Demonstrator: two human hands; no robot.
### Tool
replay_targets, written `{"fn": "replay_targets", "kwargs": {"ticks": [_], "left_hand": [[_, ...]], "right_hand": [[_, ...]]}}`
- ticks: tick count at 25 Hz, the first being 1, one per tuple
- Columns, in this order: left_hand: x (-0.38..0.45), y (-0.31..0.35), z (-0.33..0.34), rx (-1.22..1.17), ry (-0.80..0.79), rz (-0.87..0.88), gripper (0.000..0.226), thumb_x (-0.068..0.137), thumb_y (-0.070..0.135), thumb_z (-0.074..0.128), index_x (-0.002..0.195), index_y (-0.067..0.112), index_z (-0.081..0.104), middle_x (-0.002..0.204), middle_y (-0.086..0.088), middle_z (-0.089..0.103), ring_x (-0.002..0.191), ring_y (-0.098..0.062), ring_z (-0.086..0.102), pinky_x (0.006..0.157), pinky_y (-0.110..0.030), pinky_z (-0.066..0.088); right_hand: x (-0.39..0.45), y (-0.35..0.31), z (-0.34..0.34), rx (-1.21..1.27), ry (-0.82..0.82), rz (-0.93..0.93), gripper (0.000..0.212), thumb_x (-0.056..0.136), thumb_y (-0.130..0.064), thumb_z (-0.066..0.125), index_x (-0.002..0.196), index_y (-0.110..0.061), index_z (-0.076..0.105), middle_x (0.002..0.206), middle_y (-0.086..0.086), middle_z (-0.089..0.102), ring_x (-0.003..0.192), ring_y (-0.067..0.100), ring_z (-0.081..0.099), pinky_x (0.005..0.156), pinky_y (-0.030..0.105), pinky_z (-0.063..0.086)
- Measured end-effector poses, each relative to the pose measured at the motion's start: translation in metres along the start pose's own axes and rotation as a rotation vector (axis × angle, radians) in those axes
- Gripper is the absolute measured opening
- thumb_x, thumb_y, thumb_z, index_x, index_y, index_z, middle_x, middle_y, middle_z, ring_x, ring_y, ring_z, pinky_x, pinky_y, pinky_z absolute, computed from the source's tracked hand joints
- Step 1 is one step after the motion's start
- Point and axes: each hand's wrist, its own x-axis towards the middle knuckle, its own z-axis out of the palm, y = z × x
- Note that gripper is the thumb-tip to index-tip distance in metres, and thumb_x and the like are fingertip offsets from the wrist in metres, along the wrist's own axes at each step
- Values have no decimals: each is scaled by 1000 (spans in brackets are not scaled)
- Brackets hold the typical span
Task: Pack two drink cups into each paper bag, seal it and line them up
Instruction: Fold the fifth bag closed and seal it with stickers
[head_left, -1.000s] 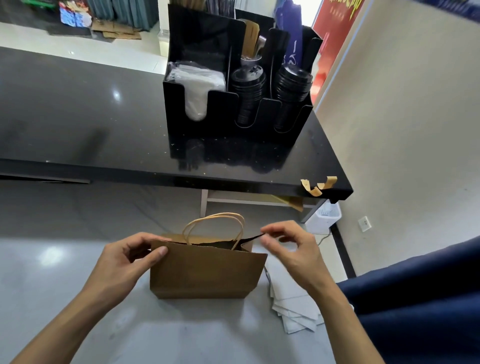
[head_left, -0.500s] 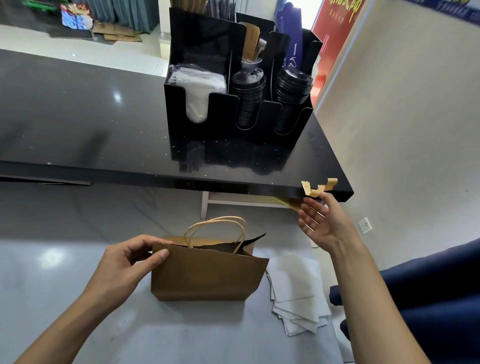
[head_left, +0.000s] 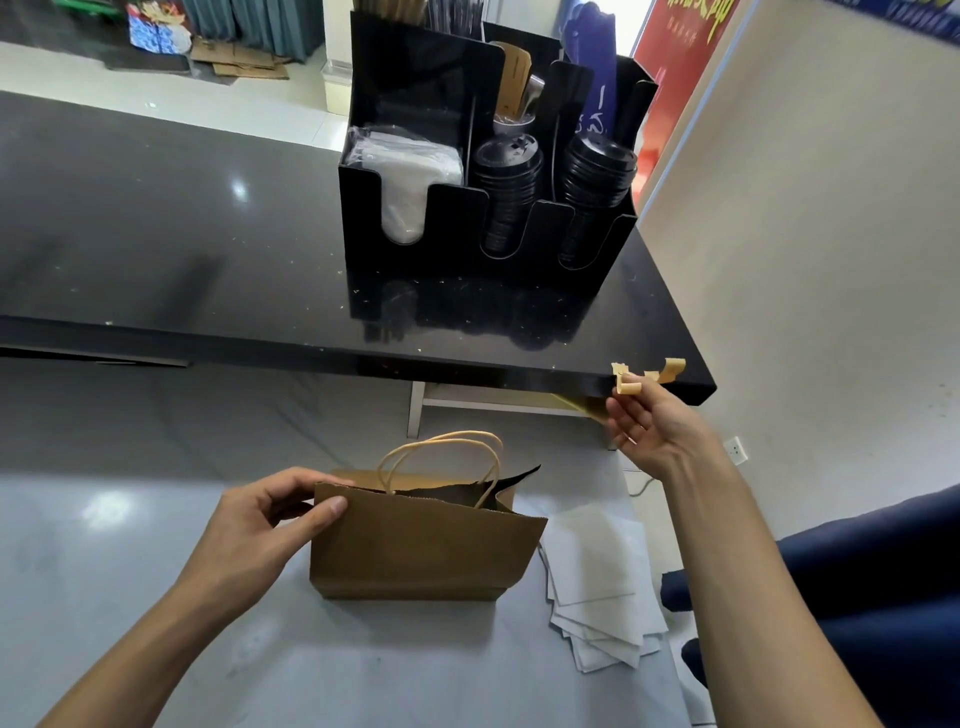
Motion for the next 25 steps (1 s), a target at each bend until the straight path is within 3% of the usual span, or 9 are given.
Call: {"fn": "replay_targets", "kwargs": {"ticks": [3, 6, 9, 12, 14, 19, 25], "left_hand": [[0, 0, -1, 11, -2, 9, 20, 84, 28, 73, 103, 30, 78, 97, -1, 77, 94, -19, 73, 81, -27, 60], [-1, -1, 0, 21, -7, 11, 20, 85, 28, 73, 104, 30, 78, 98, -1, 77, 95, -20, 72, 81, -29, 61], [0, -1, 0, 25, -7, 9, 19, 85, 28, 74, 104, 30, 78, 100, 0, 77, 96, -20, 72, 82, -28, 60], [-1, 1, 0, 29, 2, 11, 19, 85, 28, 74, 104, 30, 78, 100, 1, 77, 94, -17, 72, 81, -29, 60], [-2, 3, 0, 28, 6, 10, 18, 84, 29, 74, 102, 31, 78, 100, 2, 77, 94, -16, 72, 80, -28, 60], [-6, 7, 2, 26, 15, 7, 14, 84, 29, 74, 98, 32, 77, 99, 5, 76, 94, -15, 72, 79, -27, 60], [-6, 7, 4, 32, 38, -10, 12, 86, 28, 74, 97, 32, 76, 94, 4, 76, 90, -15, 71, 79, -32, 62]], "right_hand": [[0, 1, 2, -33, 41, -59, 9, 94, -25, 72, 95, -17, 68, 88, -1, 71, 75, 10, 67, 65, 26, 50], [-4, 0, 6, -87, 94, -157, 24, 89, -27, 79, 105, -12, 69, 91, 2, 74, 77, 12, 72, 61, 26, 52], [-14, -5, 13, -164, 133, -289, 21, 85, -30, 82, 97, -14, 74, 90, 3, 77, 76, 11, 76, 54, 23, 55], [-30, -1, 20, -203, 104, -363, 14, 86, -30, 81, 91, -18, 76, 88, 3, 78, 76, 11, 76, 59, 25, 60], [-42, 8, 20, -222, 60, -377, 14, 87, -29, 80, 93, -16, 77, 87, 3, 78, 77, 12, 74, 67, 28, 62], [-70, 42, 4, -280, -89, -306, 22, 88, -29, 77, 103, -13, 76, 90, 7, 72, 80, 17, 68, 70, 30, 55], [-100, 73, -10, -209, -178, -257, 30, 75, -31, 77, 97, -11, 77, 72, 1, 68, 66, 12, 64, 67, 28, 52]]}}
